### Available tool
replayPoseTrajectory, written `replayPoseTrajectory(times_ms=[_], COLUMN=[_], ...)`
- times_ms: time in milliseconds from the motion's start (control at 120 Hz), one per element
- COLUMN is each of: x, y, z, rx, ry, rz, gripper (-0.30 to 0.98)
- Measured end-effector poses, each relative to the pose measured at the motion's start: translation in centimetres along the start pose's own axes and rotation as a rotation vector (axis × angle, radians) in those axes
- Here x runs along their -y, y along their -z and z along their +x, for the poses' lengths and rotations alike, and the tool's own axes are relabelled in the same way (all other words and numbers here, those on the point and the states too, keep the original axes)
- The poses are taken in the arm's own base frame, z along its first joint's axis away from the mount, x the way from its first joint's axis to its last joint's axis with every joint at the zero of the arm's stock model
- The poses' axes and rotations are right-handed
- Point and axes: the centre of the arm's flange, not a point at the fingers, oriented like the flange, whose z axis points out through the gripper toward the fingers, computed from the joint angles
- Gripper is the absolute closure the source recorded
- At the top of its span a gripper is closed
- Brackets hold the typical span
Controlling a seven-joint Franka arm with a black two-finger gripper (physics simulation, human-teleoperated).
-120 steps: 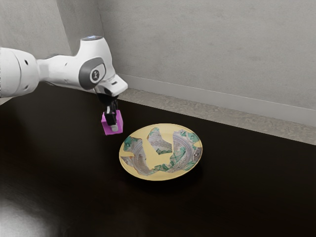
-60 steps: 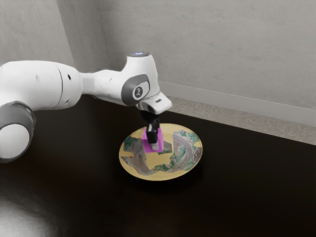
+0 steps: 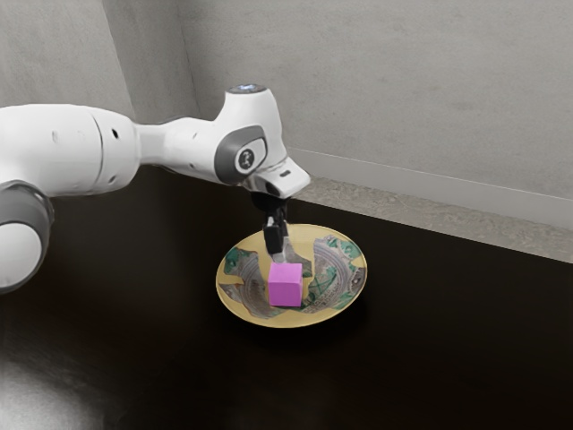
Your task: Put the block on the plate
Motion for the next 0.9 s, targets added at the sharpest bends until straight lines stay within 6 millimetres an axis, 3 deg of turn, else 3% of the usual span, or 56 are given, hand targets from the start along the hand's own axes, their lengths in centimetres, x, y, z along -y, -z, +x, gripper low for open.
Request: replayPoseTrajectory(times_ms=[208, 317, 433, 592, 742, 900], x=[0.2, -0.1, -0.4, -1.4, -2.2, -2.0], y=[6.3, 10.9, 13.6, 19.1, 21.7, 22.3], z=[-3.9, -6.5, -8.9, -11.9, -13.3, -14.6], rx=[0.042, 0.082, 0.116, 0.099, 0.082, 0.08], ry=[0.112, 0.193, 0.291, 0.421, 0.505, 0.586], rz=[0.035, 0.072, 0.08, 0.127, 0.146, 0.147], gripper=[0.02, 0.01, 0.01, 0.0, 0.0, 0.0])
